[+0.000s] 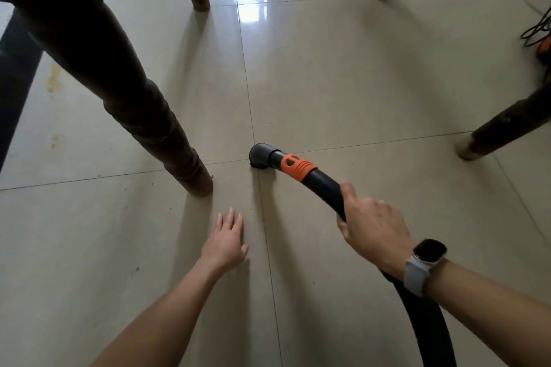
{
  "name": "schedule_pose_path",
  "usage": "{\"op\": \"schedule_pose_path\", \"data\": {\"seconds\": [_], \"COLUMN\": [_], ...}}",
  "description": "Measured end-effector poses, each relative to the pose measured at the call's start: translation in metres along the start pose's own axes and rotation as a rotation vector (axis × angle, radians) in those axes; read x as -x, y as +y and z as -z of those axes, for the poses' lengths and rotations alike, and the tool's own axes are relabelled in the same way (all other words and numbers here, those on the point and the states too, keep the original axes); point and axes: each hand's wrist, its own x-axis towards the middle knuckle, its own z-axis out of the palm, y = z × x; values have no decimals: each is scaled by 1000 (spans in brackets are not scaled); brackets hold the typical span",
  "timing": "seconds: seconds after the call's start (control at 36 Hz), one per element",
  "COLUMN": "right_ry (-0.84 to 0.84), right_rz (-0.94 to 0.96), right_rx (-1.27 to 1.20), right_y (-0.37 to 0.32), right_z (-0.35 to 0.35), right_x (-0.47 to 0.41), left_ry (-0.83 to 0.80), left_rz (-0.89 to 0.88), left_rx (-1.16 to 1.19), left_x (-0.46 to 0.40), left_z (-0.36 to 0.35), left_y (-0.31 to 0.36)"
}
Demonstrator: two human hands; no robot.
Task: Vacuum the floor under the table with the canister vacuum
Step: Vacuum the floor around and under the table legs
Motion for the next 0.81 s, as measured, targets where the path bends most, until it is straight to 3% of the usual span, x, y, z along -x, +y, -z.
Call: {"op": "schedule_pose_path", "data": {"seconds": [0.19, 0.36, 0.53, 0.69, 0.81], "right_ry": [69, -6, 47, -17, 9], "right_rz": [-176, -45, -252, -144, -304], "right_rx": [-13, 8, -7, -22, -81], "right_y": [24, 8, 38, 23, 46], "right_z": [11, 10, 17, 10, 14], "right_x": [-5, 8, -1, 2, -10], "left_ry": [-52, -64, -74, -76, -63], "left_rz": [-11, 11, -6, -2, 2], "left_rx": [39, 38, 33, 32, 19], "left_x": [3, 1, 4, 4, 2], "left_z": [-1, 2, 1, 2, -1], "left_y": [-1, 3, 2, 3, 5]}}
